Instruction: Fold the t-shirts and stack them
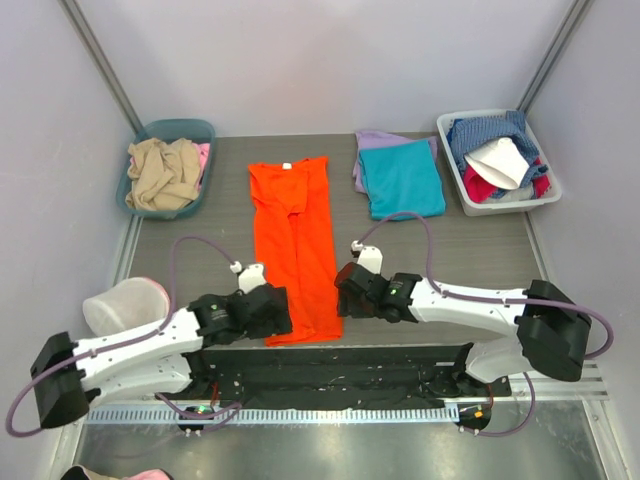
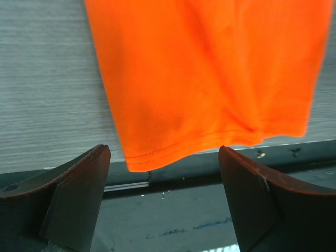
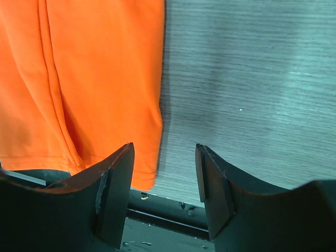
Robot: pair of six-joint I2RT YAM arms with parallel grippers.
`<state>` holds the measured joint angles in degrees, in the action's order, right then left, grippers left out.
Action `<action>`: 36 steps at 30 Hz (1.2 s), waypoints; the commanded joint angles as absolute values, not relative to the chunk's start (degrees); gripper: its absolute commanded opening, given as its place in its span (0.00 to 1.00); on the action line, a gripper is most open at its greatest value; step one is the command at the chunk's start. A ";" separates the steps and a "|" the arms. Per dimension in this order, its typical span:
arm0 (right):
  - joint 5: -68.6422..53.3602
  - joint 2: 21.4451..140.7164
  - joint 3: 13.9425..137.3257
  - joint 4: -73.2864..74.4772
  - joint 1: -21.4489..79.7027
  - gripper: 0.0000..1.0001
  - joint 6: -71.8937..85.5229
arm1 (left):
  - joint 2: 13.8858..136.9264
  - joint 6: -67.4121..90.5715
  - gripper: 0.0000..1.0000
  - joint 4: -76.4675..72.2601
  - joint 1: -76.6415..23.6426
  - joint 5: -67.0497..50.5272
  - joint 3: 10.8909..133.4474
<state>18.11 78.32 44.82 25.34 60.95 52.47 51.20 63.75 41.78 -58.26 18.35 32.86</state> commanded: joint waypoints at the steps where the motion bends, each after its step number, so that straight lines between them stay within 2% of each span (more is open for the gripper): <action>1: 17.41 75.24 44.21 23.73 61.17 0.58 53.52 | 55.81 71.54 0.88 39.20 -63.28 27.95 34.19; 11: 16.70 74.09 42.80 23.56 61.35 0.58 53.96 | 48.43 77.96 0.74 40.07 -64.60 28.48 25.58; 20: 15.64 74.00 42.80 23.47 62.14 0.58 54.84 | 49.48 79.10 0.66 39.73 -65.13 27.68 23.82; 24: 15.56 73.65 42.19 23.55 62.58 0.58 55.63 | 49.75 79.54 0.44 38.15 -65.48 27.42 22.86; 29: 15.29 73.39 41.49 23.73 63.10 0.58 56.51 | 50.19 79.89 0.29 37.36 -65.48 27.68 21.71; 30: 15.03 73.04 41.40 23.73 63.19 0.58 56.69 | 50.27 79.98 0.19 37.01 -65.48 27.77 21.62; 33: 14.68 72.60 40.96 23.91 63.89 0.58 57.30 | 50.54 80.16 0.02 36.56 -65.48 27.69 21.36; 36: 14.41 71.72 40.34 23.99 64.42 0.58 58.00 | 50.98 80.33 0.00 36.39 -65.48 27.69 21.36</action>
